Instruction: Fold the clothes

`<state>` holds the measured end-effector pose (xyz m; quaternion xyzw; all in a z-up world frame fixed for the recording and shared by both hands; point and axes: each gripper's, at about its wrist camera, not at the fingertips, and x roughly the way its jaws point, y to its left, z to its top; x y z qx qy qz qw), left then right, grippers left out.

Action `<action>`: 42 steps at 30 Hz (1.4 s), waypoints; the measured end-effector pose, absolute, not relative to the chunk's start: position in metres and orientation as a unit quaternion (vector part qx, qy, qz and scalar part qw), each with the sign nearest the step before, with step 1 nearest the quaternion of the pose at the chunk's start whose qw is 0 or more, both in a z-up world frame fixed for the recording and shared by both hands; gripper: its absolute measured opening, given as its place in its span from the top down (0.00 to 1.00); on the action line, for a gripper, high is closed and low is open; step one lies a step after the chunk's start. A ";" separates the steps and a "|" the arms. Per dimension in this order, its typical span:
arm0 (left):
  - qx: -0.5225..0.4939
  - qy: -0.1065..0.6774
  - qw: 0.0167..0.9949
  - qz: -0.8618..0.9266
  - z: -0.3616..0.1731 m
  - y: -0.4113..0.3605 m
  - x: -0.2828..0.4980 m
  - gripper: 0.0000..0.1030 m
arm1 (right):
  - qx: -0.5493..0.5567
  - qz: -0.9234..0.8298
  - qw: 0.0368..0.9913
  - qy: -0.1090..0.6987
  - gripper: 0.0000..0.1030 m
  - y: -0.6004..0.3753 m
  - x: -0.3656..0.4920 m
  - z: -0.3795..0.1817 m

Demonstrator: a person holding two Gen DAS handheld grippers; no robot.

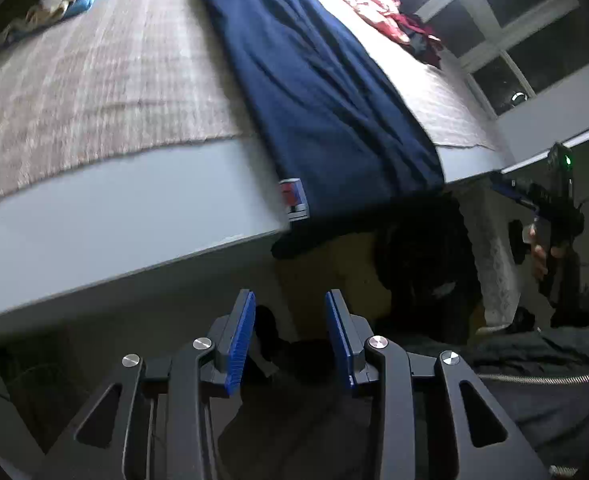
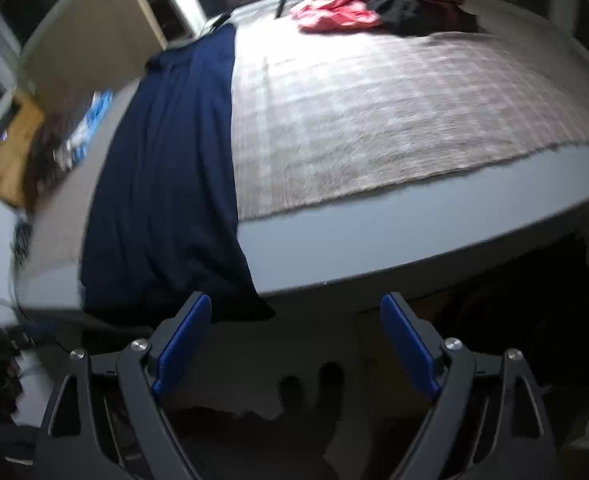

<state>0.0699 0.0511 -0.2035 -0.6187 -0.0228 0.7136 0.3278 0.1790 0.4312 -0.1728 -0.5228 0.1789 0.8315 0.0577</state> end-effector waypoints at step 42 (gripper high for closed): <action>-0.602 -0.045 0.344 0.719 -0.208 0.099 0.046 0.96 | -0.618 0.757 -0.092 0.192 0.94 0.421 0.158 -0.210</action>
